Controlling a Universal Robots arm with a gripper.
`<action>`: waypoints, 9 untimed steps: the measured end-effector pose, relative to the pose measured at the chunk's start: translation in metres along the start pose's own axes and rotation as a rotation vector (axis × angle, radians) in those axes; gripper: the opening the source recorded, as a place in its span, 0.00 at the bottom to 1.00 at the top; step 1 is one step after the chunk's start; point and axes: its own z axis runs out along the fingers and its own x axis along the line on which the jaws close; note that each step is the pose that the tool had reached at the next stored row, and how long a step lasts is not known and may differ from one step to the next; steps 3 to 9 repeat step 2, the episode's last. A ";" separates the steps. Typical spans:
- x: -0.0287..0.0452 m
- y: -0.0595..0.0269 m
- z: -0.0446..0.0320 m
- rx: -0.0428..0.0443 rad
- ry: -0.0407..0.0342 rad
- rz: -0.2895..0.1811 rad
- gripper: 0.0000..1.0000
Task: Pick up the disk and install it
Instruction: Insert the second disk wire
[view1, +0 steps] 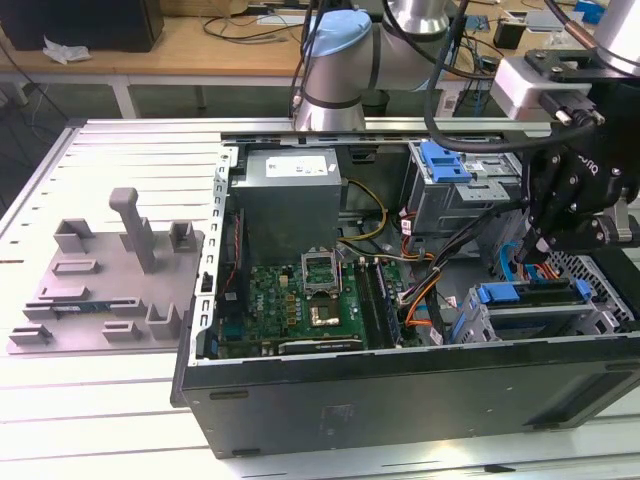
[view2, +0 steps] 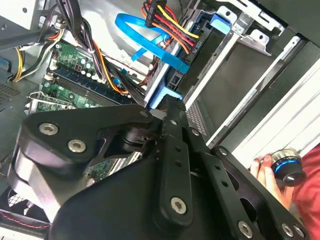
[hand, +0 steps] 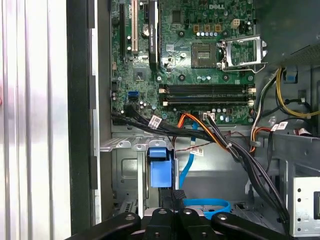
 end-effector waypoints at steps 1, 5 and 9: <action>0.0000 0.0000 0.0000 -0.0001 0.0000 0.000 0.11; 0.0000 0.0000 0.0000 0.0000 0.0000 0.000 0.11; 0.0000 0.0000 0.0000 0.0000 0.0000 0.000 0.11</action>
